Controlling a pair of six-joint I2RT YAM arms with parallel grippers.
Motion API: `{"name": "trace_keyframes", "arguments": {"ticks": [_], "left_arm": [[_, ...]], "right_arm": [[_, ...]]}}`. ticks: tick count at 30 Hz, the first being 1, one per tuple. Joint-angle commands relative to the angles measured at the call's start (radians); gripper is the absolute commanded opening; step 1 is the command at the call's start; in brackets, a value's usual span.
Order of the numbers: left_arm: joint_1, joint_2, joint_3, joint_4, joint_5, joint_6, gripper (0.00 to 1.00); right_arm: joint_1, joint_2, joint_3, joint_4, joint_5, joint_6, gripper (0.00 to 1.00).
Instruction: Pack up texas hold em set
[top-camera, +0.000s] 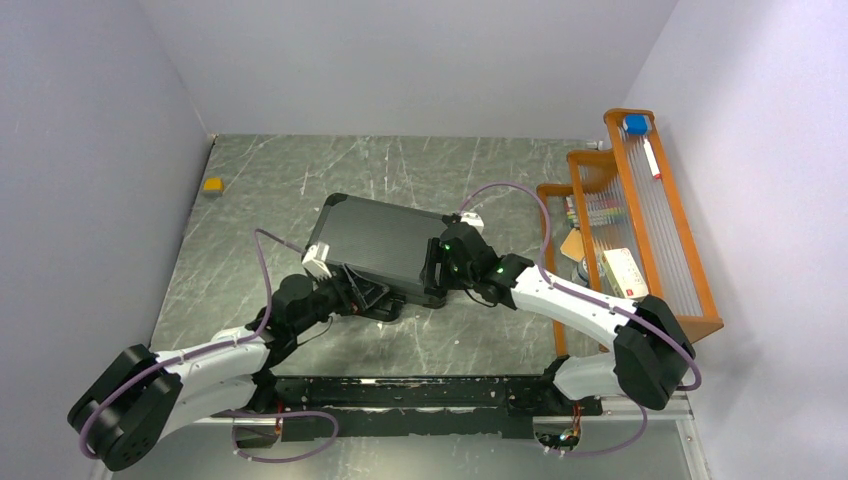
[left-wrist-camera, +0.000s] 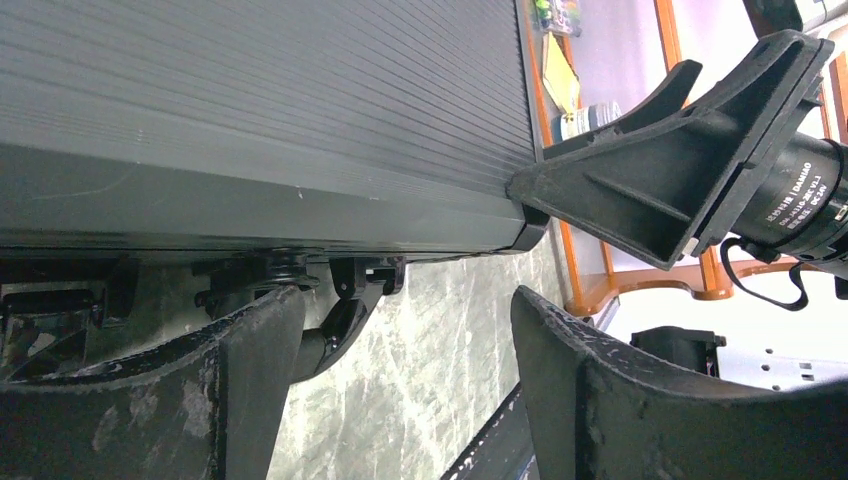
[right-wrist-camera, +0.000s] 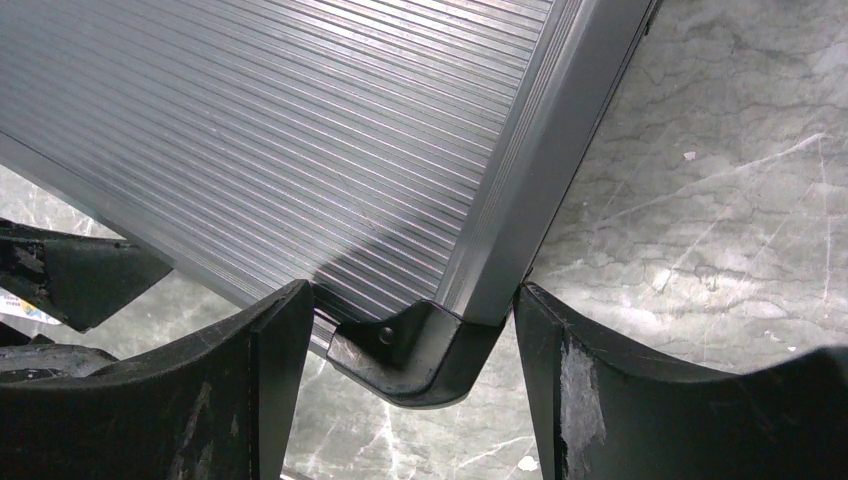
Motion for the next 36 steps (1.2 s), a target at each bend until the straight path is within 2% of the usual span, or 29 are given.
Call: {"name": "trace_keyframes", "arguments": {"ticks": [1,9,14,17,20,23,27,30,32,34,36], "left_arm": [[0.038,-0.003,0.025,0.091,-0.008,0.015,0.79],[0.088,-0.008,0.025,0.139,0.061,-0.051,0.78],[0.112,0.010,0.025,0.178,0.095,-0.077,0.74],[0.115,-0.001,0.046,0.128,0.103,-0.064,0.71],[0.115,-0.046,0.078,0.006,0.093,-0.032,0.71],[0.116,-0.130,0.127,-0.186,0.038,0.026,0.71],[0.115,-0.213,0.271,-0.531,-0.128,0.132,0.74],[0.117,-0.210,0.397,-0.768,-0.331,0.196,0.83],[0.128,-0.174,0.478,-0.886,-0.462,0.207,0.93],[0.172,-0.121,0.540,-0.949,-0.502,0.222,0.98],[0.227,-0.061,0.583,-0.970,-0.470,0.238,1.00]], "right_arm": [[-0.008,0.049,-0.063,-0.093,0.034,-0.045,0.74],[-0.008,0.048,-0.071,-0.085,0.029,-0.047,0.73],[-0.007,0.045,-0.075,-0.081,0.026,-0.048,0.73],[-0.008,0.038,-0.079,-0.080,0.028,-0.050,0.73],[-0.008,0.033,-0.078,-0.081,0.026,-0.050,0.73],[-0.007,0.024,-0.063,-0.090,0.024,-0.055,0.73],[-0.007,-0.008,0.028,-0.163,0.079,-0.080,0.71],[-0.008,-0.029,0.105,-0.206,0.131,-0.117,0.71],[-0.008,-0.039,0.144,-0.217,0.151,-0.139,0.71],[-0.006,-0.045,0.178,-0.220,0.150,-0.161,0.71],[-0.005,-0.054,0.184,-0.203,0.106,-0.181,0.71]]}}
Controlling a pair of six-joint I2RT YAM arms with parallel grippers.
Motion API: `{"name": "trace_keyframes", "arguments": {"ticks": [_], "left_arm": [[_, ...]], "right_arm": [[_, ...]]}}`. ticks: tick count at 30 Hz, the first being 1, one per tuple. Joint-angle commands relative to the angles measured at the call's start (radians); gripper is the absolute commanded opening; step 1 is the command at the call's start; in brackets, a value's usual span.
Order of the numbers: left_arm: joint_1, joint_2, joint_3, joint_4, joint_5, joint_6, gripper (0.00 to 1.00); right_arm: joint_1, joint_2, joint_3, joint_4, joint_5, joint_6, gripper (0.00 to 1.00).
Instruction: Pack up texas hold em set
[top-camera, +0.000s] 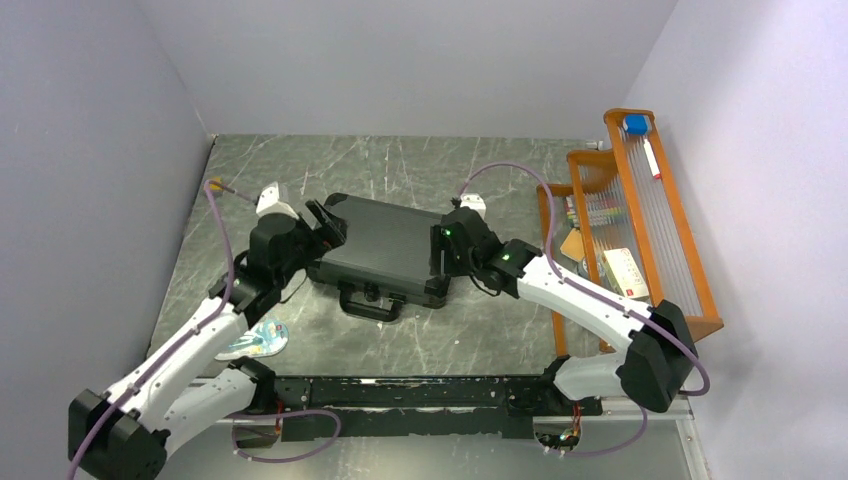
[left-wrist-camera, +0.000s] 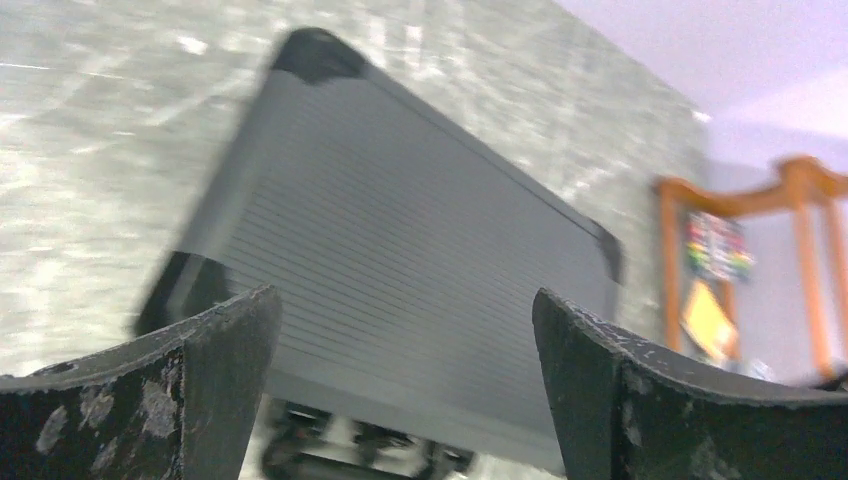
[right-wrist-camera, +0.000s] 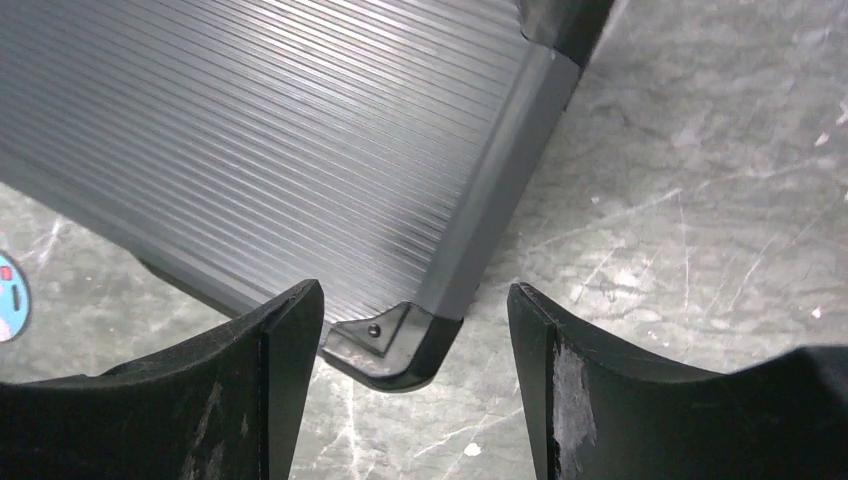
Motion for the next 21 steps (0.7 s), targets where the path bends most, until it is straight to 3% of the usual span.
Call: {"name": "trace_keyframes", "arguments": {"ticks": [1,9,14,21], "left_arm": [[0.110,0.110,0.094,-0.237,-0.108,0.075,1.00],[0.268,0.232,0.062,-0.194,0.126,0.057,0.95],[0.312,0.234,-0.015,-0.126,0.222,0.033,0.80],[0.329,0.248,-0.096,-0.078,0.289,0.011,0.70]], "right_arm": [[-0.002,-0.036,0.040,-0.012,-0.020,-0.074,0.71],[0.083,-0.067,-0.022,0.134,-0.202,-0.109,0.61],[0.226,0.008,-0.009,0.174,-0.122,-0.098,0.53],[0.340,0.170,0.010,0.299,-0.032,-0.018,0.43]]}}
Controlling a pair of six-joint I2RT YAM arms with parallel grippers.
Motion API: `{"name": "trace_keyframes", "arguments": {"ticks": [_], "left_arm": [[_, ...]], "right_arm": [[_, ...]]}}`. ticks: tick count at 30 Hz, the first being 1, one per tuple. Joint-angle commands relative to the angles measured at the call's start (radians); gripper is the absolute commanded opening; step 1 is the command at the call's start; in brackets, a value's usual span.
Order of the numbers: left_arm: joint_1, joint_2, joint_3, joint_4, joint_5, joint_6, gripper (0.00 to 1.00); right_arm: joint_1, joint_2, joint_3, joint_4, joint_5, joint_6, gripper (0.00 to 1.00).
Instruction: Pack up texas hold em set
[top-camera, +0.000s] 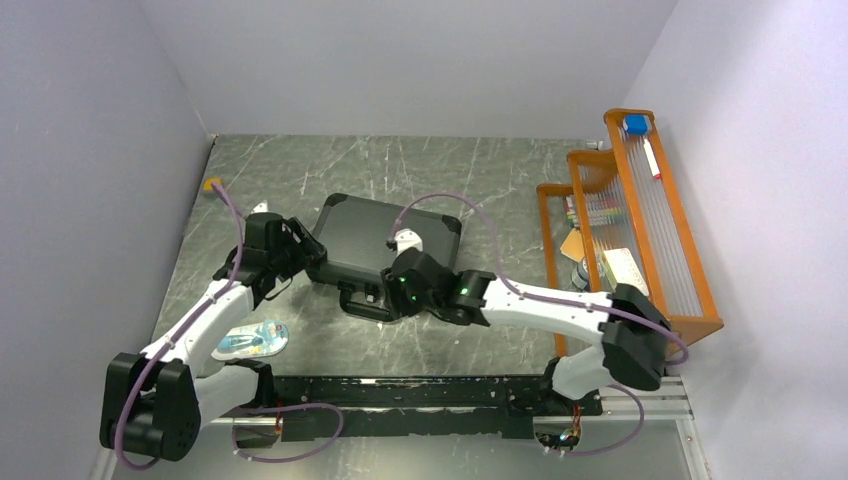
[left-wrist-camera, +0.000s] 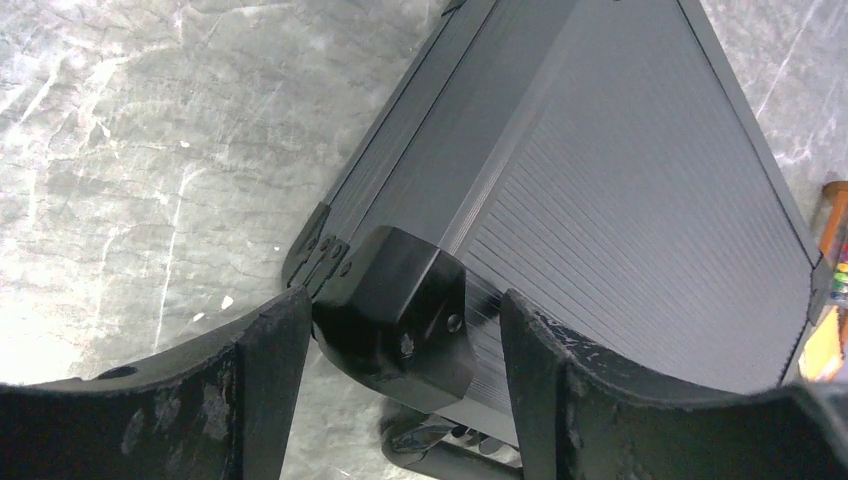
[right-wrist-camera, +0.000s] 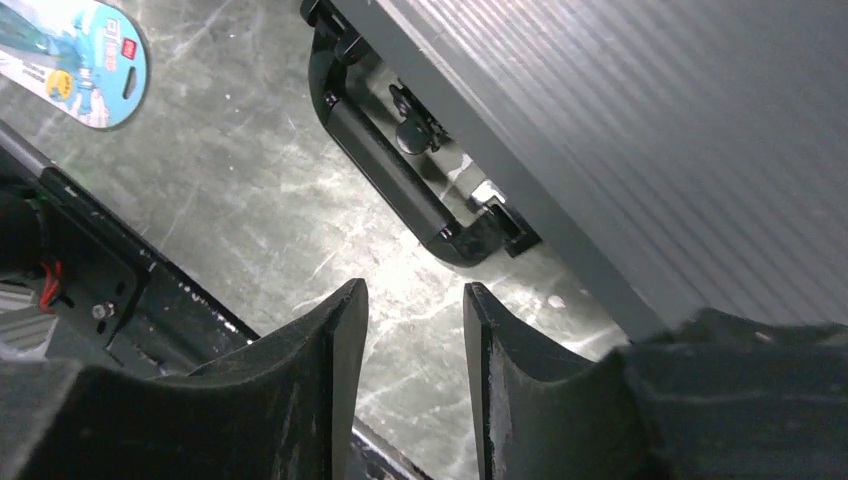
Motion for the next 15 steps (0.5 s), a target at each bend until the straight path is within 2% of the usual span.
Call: {"name": "trace_keyframes", "arguments": {"ticks": [1,10,15], "left_arm": [[0.014,0.017,-0.055,0.031,0.093,-0.013,0.70],[0.028,0.039,-0.078,0.038,0.175,0.023,0.54],[0.031,0.063,-0.091,0.043,0.184,0.028,0.46]], "right_arm": [[0.041,0.088,0.021,0.118,0.080,0.070,0.43],[0.073,0.227,0.051,0.176,0.199,0.188,0.40],[0.089,0.281,0.075,0.190,0.255,0.231,0.35]]}}
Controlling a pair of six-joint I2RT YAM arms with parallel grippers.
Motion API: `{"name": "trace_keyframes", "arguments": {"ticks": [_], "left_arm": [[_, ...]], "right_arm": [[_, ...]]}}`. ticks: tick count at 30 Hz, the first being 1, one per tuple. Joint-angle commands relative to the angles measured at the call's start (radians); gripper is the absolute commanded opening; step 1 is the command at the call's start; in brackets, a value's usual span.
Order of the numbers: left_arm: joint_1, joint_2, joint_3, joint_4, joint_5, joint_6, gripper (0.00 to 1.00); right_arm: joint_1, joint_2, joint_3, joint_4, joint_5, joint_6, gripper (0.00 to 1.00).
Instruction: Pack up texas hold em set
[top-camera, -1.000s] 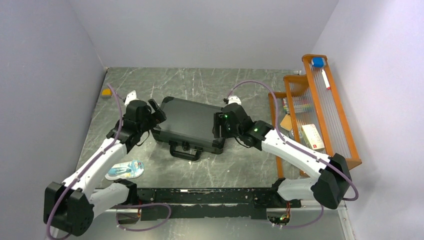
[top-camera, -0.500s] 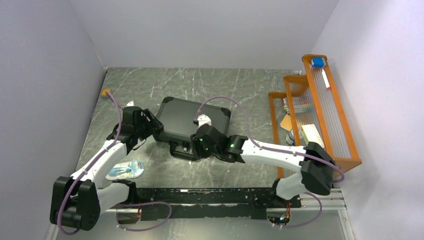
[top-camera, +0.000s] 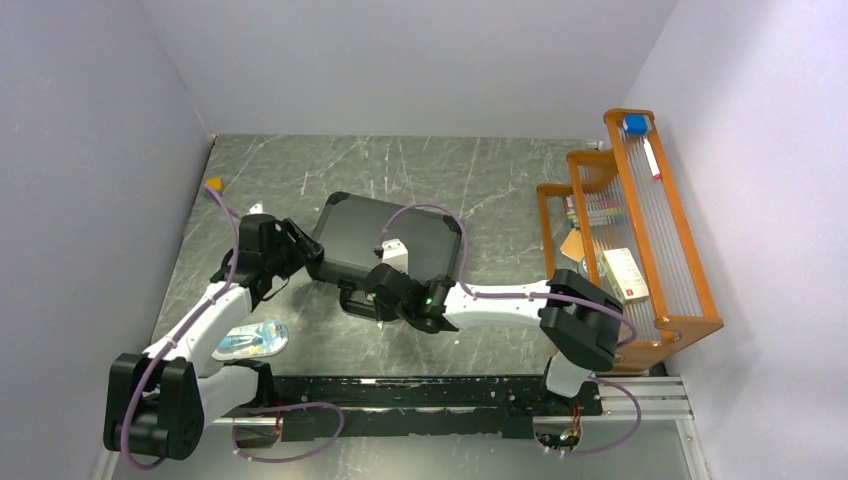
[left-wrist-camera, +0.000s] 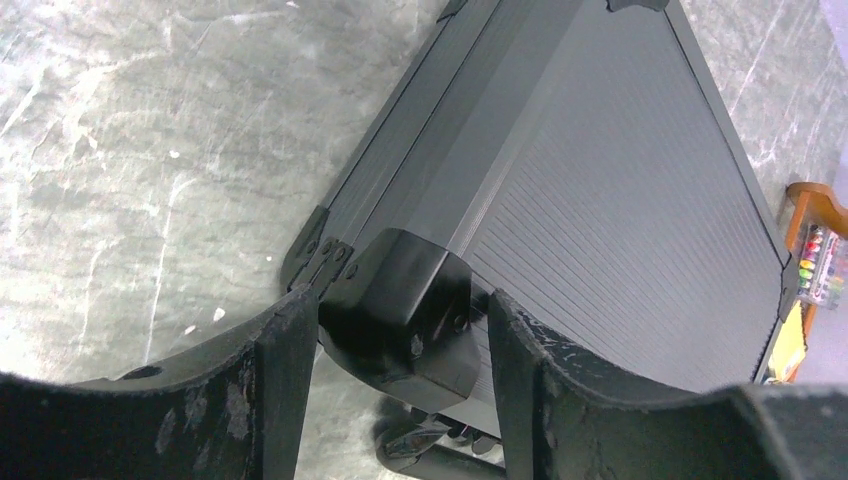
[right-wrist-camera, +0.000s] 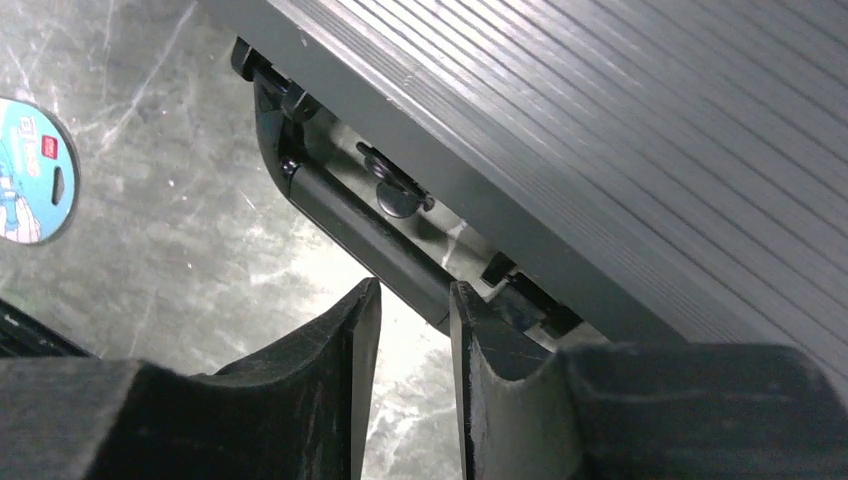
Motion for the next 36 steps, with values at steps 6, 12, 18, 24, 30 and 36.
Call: {"name": "trace_keyframes", "arguments": {"ticks": [6,12,18,24,30,36], "left_arm": [[-0.015,0.077,-0.048,-0.013,0.120,0.045,0.43],[-0.014,0.077,-0.037,-0.025,0.144,0.051,0.33],[-0.015,0.032,0.018,-0.089,0.080,0.080,0.51],[-0.012,0.088,0.053,-0.083,0.088,0.099,0.59],[-0.005,0.113,0.085,-0.083,0.103,0.108,0.71],[0.005,0.146,0.092,-0.082,0.140,0.114,0.72]], "right_arm": [[0.033,0.086,0.073,0.036,0.164,0.105,0.31],[0.033,0.106,0.072,0.014,0.218,0.140,0.31],[0.034,0.012,0.042,-0.088,0.228,0.154,0.37],[0.034,-0.189,-0.067,-0.214,0.200,0.182,0.47],[-0.024,-0.286,-0.118,-0.350,0.173,0.216,0.57],[-0.122,-0.296,-0.131,-0.356,0.075,0.167,0.59]]}}
